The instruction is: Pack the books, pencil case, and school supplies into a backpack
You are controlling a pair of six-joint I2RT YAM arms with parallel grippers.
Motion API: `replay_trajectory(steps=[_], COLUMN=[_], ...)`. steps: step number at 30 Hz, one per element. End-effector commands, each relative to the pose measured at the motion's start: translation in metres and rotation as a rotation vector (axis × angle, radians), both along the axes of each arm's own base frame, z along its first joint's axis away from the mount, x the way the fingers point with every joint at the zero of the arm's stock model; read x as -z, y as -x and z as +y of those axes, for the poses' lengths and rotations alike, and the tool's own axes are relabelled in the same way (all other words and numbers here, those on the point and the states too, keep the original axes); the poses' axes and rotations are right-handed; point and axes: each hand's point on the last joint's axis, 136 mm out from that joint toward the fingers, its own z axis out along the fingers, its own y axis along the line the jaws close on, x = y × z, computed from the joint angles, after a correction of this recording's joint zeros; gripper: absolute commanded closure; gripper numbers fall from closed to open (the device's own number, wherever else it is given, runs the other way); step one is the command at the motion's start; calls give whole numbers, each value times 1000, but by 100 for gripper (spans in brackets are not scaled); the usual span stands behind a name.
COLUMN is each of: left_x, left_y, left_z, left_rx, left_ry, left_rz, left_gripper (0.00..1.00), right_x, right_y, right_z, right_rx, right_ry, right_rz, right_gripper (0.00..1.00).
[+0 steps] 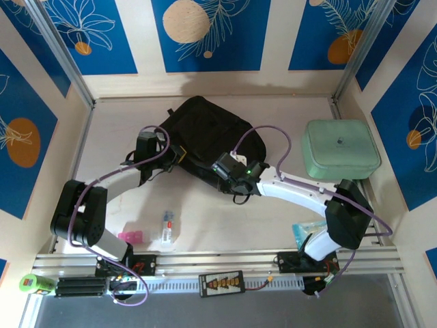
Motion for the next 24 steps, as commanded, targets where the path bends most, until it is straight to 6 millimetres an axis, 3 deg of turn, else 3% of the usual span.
replay_trajectory(steps=[1,9,20,24], left_x=[-19,-19,-20,-20], left_y=[-8,-8,-7,-8], left_z=[-6,-6,-7,-7], left_rx=[31,31,35,35], left_ry=[37,39,45,41], left_rz=[-59,-59,-55,-57], left_gripper=[100,100,100,100], right_x=[11,23,21,22], right_y=[-2,-11,-35,-34], right_z=[4,7,10,0], right_rx=[27,11,11,34], right_ry=[3,64,121,161], right_rz=[30,17,-30,-28], right_gripper=[61,72,67,82])
